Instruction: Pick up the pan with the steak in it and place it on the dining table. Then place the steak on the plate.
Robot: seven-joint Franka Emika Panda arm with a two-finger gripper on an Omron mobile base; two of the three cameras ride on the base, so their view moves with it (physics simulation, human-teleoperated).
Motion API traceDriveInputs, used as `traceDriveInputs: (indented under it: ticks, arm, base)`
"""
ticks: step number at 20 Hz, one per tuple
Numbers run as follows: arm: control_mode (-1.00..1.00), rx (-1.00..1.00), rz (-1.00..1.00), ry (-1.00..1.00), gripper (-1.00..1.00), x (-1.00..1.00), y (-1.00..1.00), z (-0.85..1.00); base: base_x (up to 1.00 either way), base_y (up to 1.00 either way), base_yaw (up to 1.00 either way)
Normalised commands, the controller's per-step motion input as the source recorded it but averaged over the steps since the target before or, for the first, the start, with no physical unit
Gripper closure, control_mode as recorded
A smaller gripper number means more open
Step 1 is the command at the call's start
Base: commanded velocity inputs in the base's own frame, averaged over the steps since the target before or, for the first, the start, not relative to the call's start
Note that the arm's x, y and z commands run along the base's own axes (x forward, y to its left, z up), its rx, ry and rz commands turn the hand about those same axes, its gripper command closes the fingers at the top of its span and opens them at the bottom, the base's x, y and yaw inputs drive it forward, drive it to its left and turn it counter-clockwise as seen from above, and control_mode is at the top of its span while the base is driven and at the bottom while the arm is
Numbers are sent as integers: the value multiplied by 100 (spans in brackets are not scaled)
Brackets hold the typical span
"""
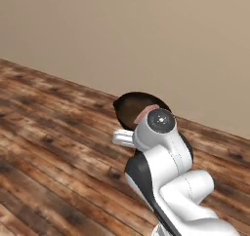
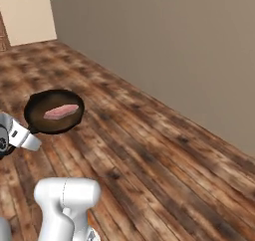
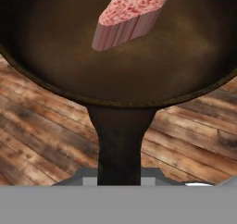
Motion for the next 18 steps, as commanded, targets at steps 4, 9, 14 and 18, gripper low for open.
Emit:
traceDriveInputs:
  ticks: [4,9,14,18]
  arm:
    - [100,0,0,0,100,0,0,0]
    - [100,0,0,0,100,0,0,0]
    - [100,0,0,0,100,0,0,0]
    - [100,0,0,0,100,0,0,0]
  base:
    - [-9,6,44]
    - [-10,8,44]
    - [-11,11,43]
    - [-12,14,42]
